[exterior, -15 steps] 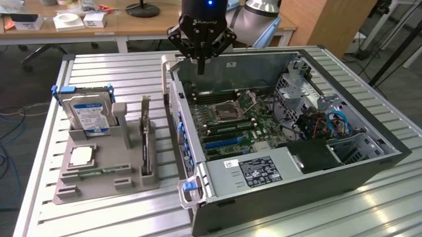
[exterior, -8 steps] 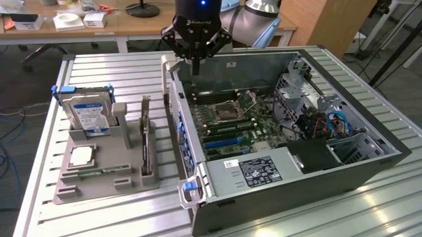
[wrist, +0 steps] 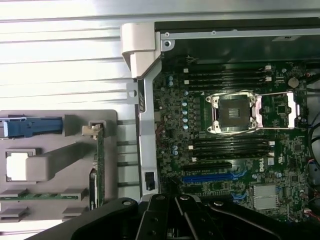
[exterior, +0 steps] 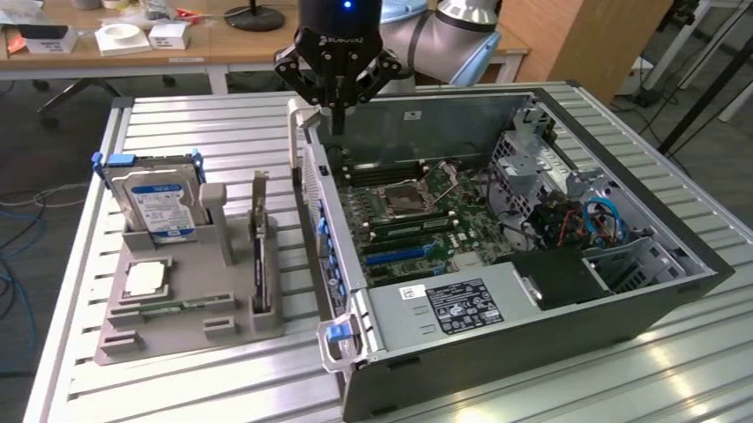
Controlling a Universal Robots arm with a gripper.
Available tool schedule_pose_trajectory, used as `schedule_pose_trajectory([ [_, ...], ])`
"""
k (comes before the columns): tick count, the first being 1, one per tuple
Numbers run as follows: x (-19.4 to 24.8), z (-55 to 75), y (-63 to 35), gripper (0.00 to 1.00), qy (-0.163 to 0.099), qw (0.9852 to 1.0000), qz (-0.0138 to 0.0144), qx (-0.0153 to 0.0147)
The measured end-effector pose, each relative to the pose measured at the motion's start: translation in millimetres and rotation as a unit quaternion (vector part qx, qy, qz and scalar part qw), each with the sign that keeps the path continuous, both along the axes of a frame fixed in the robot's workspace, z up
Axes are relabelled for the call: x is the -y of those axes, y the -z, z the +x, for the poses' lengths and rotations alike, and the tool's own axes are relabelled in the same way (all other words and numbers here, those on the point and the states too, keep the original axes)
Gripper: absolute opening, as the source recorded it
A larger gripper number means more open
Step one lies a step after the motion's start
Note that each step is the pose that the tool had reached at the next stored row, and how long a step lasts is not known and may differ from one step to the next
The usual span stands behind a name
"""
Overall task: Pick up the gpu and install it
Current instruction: 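Reach for the gpu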
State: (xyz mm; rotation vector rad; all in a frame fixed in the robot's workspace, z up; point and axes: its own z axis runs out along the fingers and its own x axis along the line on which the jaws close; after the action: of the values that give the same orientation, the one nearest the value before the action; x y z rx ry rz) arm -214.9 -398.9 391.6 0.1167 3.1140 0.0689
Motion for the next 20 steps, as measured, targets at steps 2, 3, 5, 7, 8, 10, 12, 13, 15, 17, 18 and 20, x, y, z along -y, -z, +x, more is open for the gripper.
schedule_pose_trajectory([
  [2, 0.0, -3.1, 0.1, 0.1, 0.0, 1.0, 0.0, 0.0],
  [3, 0.0, -4.7, 0.1, 0.1, 0.0, 1.0, 0.0, 0.0],
  [5, 0.0, -7.8, 0.2, 0.1, 0.0, 1.0, 0.0, 0.0],
  [7, 0.0, -11.0, 0.2, 0.1, 0.0, 1.0, 0.0, -0.0001],
  [8, 0.0, -12.4, 0.2, 0.1, 0.0, 1.0, 0.0, -0.0001],
  [10, 0.0, -15.3, 0.3, 0.1, 0.0, 1.0, 0.0, -0.0001],
  [12, 0.0, -18.0, 0.4, 0.1, 0.0, 1.0, 0.0, -0.0001],
  [13, 0.0, -19.4, 0.4, 0.1, 0.0, 1.0, 0.0, -0.0001],
  [15, 0.0, -22.2, 0.4, 0.1, 0.0, 1.0, 0.0, -0.0002],
  [17, 0.0, -25.1, 0.5, 0.1, 0.0, 1.0, 0.0, -0.0001],
  [18, 0.0, -26.5, 0.5, 0.1, 0.0, 1.0, 0.0, -0.0001],
  [20, 0.0, -29.4, 0.6, 0.1, 0.0, 1.0, 0.0, -0.0002],
])
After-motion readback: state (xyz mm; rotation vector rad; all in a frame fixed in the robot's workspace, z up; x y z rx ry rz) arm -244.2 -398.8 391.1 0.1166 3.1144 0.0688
